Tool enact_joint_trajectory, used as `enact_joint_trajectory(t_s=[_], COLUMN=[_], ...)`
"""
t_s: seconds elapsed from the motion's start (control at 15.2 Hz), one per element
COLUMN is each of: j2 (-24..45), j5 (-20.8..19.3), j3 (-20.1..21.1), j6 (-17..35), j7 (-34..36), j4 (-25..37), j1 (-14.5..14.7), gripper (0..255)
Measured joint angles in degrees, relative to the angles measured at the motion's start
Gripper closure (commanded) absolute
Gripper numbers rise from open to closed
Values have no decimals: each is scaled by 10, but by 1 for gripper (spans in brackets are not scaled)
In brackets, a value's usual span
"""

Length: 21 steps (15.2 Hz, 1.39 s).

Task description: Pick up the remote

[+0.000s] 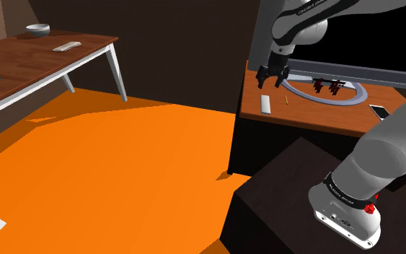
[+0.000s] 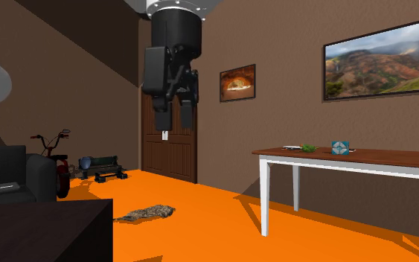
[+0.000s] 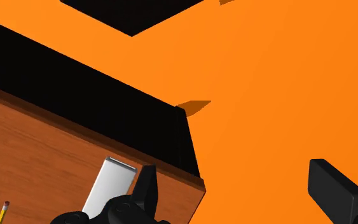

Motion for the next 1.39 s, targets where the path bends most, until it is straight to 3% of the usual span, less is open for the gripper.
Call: enact_joint_trajectory(t_s=[0.66,1.39], j2=[202,428], j5=[43,97], j3=[-26,-34], j6=[95,117], j7=[-16,-31], j4=[105,306], j1=[-31,-101], gripper=[0,0])
